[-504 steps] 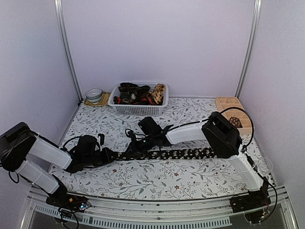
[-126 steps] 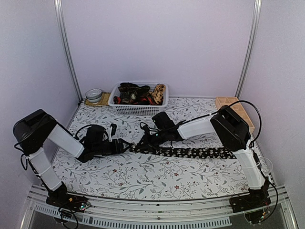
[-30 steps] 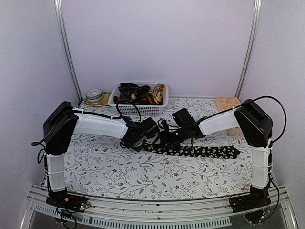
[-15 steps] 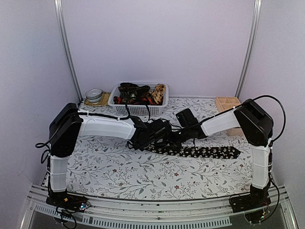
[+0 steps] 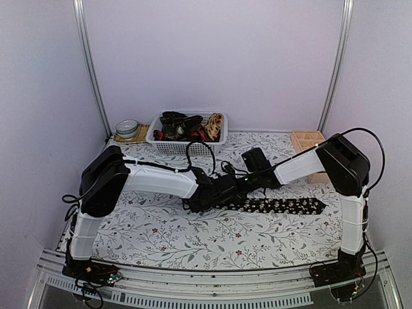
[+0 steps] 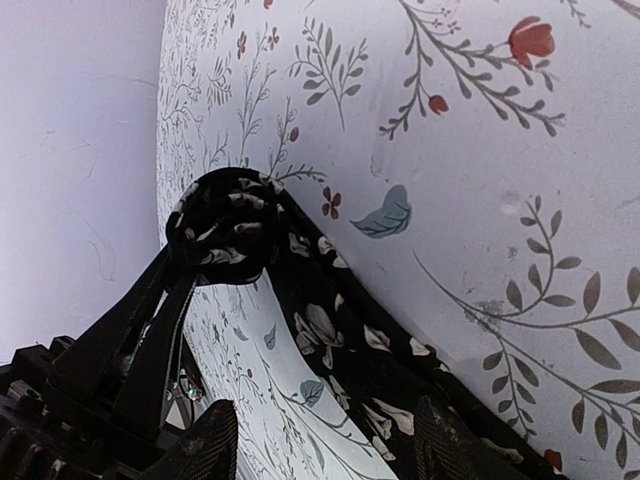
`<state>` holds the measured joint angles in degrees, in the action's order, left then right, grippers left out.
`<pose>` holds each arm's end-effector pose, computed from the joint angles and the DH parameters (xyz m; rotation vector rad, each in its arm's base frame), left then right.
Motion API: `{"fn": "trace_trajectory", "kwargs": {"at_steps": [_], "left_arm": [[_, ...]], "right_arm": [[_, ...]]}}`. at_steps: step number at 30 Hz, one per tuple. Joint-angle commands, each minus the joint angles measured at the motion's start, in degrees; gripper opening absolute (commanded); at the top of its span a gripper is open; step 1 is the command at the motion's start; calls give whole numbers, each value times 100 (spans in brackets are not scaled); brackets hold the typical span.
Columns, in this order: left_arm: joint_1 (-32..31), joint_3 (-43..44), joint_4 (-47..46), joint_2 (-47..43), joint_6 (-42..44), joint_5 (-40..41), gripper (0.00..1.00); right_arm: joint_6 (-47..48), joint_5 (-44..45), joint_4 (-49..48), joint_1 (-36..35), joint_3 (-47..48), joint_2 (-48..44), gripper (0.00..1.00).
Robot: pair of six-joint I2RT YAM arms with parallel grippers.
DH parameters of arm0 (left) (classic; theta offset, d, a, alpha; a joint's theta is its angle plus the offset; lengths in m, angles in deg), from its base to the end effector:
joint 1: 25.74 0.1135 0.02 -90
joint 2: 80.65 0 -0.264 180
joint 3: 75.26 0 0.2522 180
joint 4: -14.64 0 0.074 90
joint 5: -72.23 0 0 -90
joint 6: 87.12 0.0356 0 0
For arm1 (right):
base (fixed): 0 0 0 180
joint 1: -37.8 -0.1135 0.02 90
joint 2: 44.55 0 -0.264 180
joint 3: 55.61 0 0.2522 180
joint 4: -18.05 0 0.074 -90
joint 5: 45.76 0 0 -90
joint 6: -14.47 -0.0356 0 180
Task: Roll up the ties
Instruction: Roll the tie at the center of the board.
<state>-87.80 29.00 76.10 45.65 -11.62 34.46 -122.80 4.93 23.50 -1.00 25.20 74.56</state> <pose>0.2221 -0.3587 0.1364 0.8935 2.1910 0.8270 0.3130 0.2806 0.1176 -0.2053 2.6451 1.4491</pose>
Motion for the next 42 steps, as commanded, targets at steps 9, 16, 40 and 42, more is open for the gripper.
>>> {"fn": "trace_trajectory", "kwargs": {"at_steps": [9,16,40,42], "left_arm": [[-153,412,-108,393,11,-478,0],[-135,377,-287,401,-80,-894,0],[382,-673,-1879,-534,-394,-2560,28],[433,-780,-2033,-619,-408,-2673,32]], "right_arm": [[-289,-249,-292,111,-161,-107,61],[-377,-305,-405,141,-192,-72,61],[-464,-305,-455,153,-167,-140,61],[-464,-312,-460,150,-159,-142,61]]}}
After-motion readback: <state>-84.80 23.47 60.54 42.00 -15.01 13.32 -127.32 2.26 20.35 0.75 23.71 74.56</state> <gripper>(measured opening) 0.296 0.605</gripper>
